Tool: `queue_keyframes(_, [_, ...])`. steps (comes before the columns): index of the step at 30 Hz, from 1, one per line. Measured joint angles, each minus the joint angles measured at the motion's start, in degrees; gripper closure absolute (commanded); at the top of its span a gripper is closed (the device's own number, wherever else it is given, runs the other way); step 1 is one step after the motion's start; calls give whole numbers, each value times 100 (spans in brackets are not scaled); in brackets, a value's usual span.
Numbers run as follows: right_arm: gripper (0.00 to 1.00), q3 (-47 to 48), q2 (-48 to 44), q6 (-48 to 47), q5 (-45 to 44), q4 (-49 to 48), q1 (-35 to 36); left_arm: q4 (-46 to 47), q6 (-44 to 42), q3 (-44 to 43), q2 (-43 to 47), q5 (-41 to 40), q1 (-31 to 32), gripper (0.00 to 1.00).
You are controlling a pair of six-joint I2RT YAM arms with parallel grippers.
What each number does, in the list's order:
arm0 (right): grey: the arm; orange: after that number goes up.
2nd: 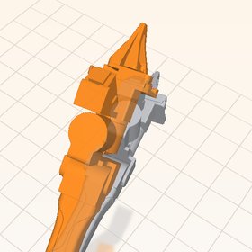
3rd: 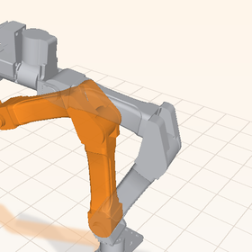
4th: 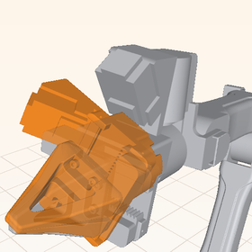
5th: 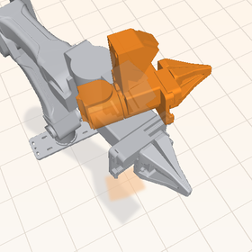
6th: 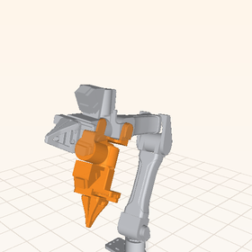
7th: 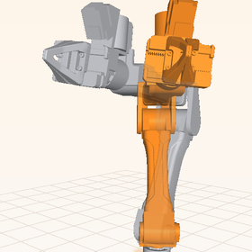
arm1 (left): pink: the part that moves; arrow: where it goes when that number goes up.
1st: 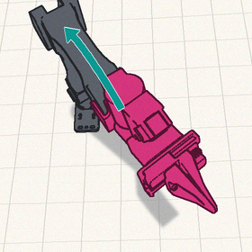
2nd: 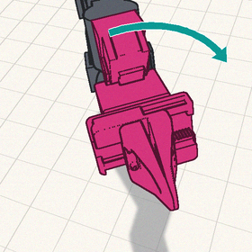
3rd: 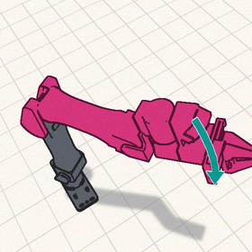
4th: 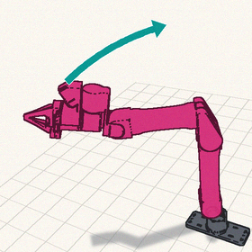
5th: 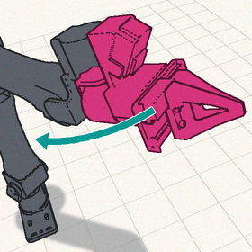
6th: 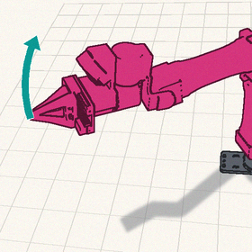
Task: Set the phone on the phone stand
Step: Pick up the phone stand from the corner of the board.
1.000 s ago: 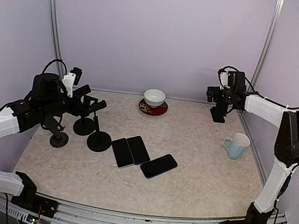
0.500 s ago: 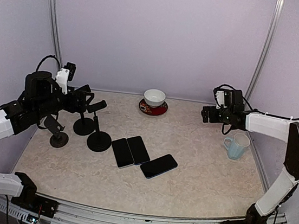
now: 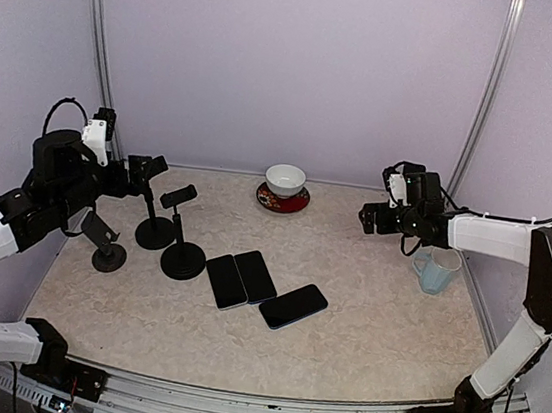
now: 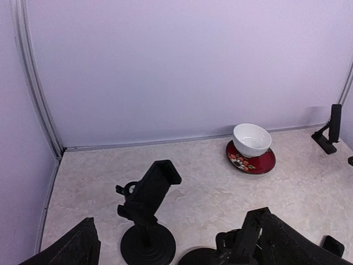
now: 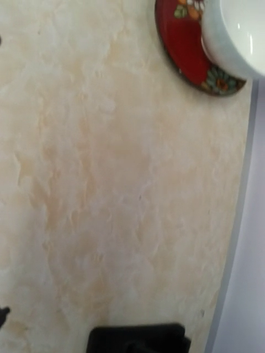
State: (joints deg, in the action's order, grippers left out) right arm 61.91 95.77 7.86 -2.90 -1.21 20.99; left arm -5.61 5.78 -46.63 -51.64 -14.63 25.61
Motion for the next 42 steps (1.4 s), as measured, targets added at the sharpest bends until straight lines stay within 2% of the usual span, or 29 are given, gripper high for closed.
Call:
queue_keyframes(8, [0, -109, 0, -26, 155, -142, 26, -345, 328, -70, -457, -780, -470, 1])
queue_keyframes(16, [0, -125, 0, -94, 155, -164, 26, -1054, 887, -546, -737, -925, -964, 1])
queue_keyframes(26, [0, -133, 0, -98, 160, -181, 26, -1268, 1596, -116, -743, 42, -2192, 1])
queue_keyframes(37, [0, -133, 0, -149, 157, -212, 26, -894, 2540, 826, -748, 1174, -3032, 3])
queue_keyframes(42, [0, -133, 0, -170, 157, -214, 26, -586, 2796, 1180, -686, 1416, -3165, 8])
